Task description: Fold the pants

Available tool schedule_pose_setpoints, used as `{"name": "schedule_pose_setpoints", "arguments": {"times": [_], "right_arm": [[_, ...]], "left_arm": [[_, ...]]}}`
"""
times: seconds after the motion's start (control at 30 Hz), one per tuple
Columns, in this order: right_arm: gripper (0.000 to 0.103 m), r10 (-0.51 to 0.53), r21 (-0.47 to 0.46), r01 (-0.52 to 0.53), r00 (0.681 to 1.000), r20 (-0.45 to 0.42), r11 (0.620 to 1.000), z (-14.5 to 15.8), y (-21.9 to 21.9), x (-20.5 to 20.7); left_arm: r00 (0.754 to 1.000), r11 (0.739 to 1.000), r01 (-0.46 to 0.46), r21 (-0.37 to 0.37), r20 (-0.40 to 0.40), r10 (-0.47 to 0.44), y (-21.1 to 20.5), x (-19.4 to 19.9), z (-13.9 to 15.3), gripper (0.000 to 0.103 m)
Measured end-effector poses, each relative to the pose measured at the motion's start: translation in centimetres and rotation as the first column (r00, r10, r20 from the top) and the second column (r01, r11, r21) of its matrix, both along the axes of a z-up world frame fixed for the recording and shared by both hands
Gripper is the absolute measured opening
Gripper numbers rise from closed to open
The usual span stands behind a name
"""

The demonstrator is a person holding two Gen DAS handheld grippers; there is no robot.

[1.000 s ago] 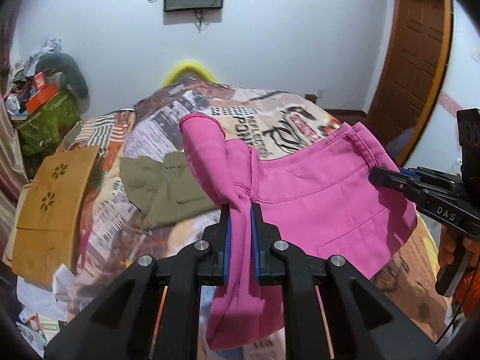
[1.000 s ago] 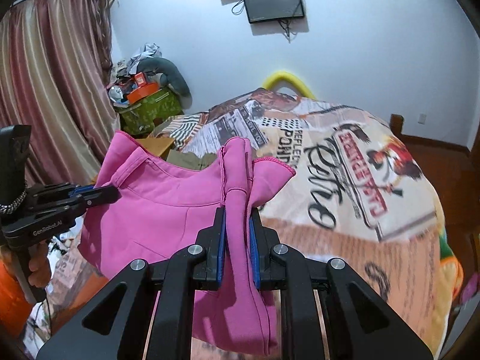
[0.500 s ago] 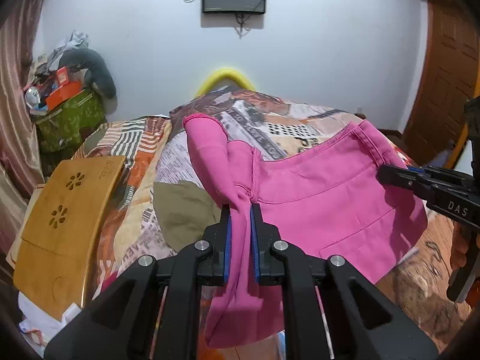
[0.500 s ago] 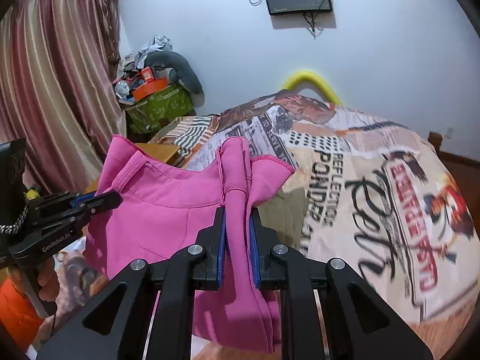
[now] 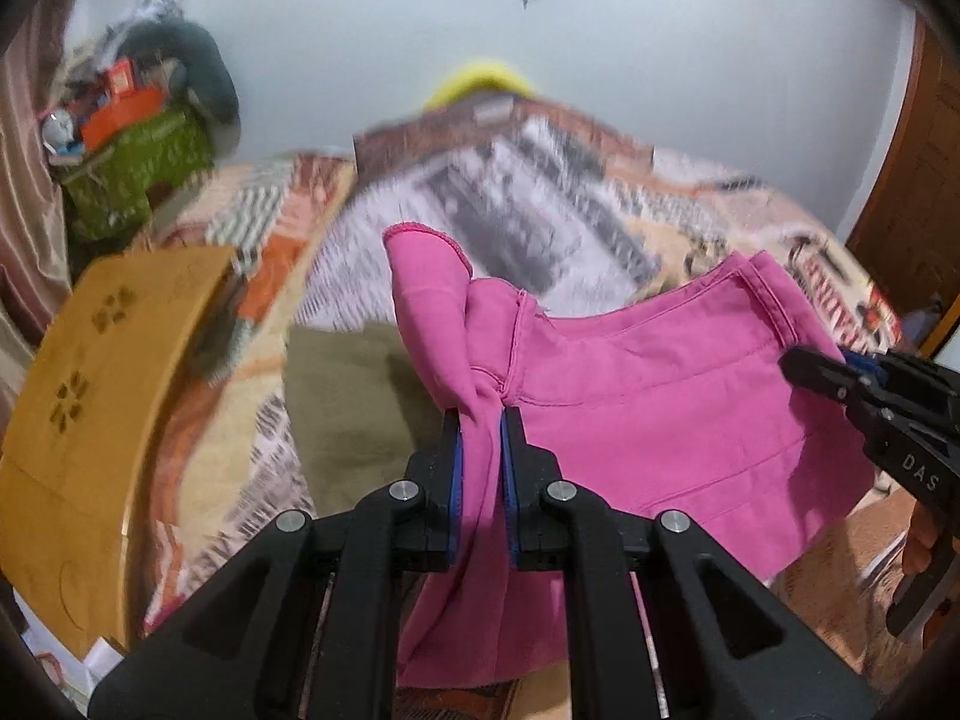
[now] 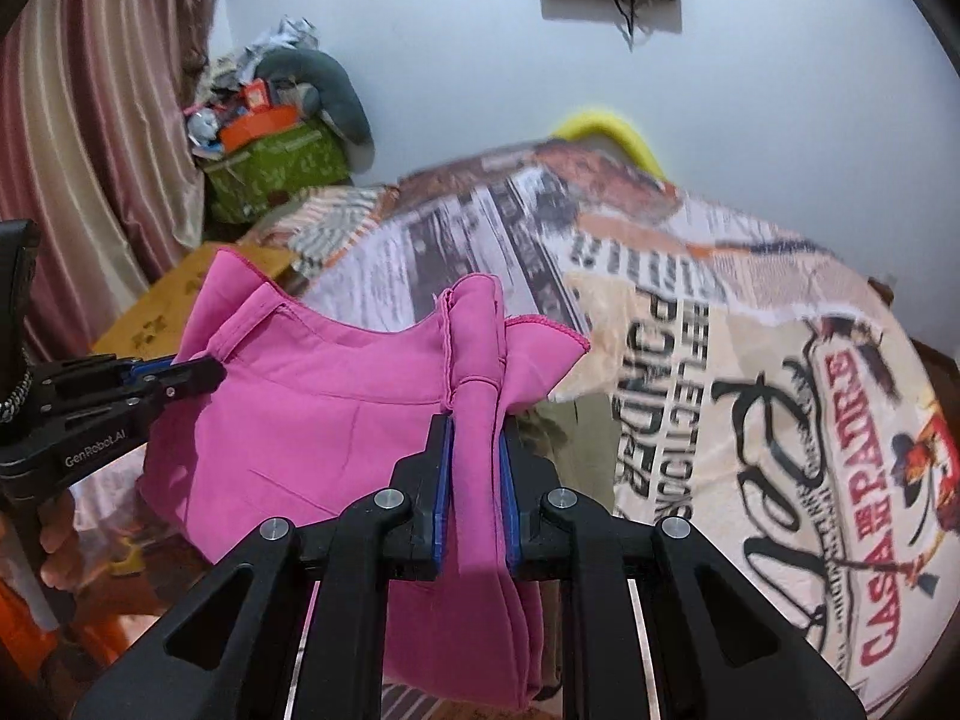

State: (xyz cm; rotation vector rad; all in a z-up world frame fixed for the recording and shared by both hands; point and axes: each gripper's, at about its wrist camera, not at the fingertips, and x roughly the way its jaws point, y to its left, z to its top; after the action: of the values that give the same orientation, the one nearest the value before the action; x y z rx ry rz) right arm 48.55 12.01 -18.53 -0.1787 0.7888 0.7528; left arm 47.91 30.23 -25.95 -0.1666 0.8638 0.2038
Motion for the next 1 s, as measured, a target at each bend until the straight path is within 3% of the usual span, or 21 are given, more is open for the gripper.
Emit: {"name": "schedule_pose_setpoints", "arguments": {"times": [0.07, 0.23, 0.3, 0.43, 0.67, 0.77, 1.0], "right_arm": [[0.014, -0.026, -0.049, 0.026, 1.0, -0.007, 0.998, -0.9, 0.3, 0.2], [0.021, -0.034, -0.094, 0.034, 0.999, -0.001, 0.995, -1.3, -0.9, -0.3], [0.026, -0.021, -0.119, 0.019, 1.0, -0.013, 0.993, -1.4, -1.4, -0.3], [0.037, -0.035, -0.144, 0.033, 0.999, -0.014, 0.989, -1.4, -3.0, -0.4], [0.038, -0.055, -0.177, 0.049, 0.998, -0.03, 0.983, -0.3, -6.0, -1.7], [0.038, -0.05, -0.156, 0.045, 0.998, -0.027, 0.987, 1.5, -6.9, -2.8], [0.038, -0.018, -0.018, 0.019, 0.999, 0.042, 1.0, 9.3, -8.5, -7.2]], "left_arm": [[0.998, 1.0, -0.01, 0.011, -0.056, 0.011, 0.4, 0.5, -1.5, 0.012], [0.997, 1.0, -0.015, 0.018, -0.075, 0.016, 1.0, -0.4, -2.2, 0.024], [0.997, 0.999, -0.028, 0.015, -0.077, 0.029, 1.3, -0.8, -2.0, 0.025], [0.991, 0.996, -0.045, 0.077, -0.121, 0.054, 1.8, -1.8, -2.0, 0.025], [0.977, 0.991, -0.031, 0.132, -0.205, 0.058, 1.8, -4.7, -2.4, 0.025], [0.983, 0.993, -0.018, 0.116, -0.182, 0.039, 0.9, -6.2, -0.6, 0.025], [0.999, 0.992, 0.037, 0.122, -0.008, -0.037, -3.4, -11.5, 8.7, 0.025]]}}
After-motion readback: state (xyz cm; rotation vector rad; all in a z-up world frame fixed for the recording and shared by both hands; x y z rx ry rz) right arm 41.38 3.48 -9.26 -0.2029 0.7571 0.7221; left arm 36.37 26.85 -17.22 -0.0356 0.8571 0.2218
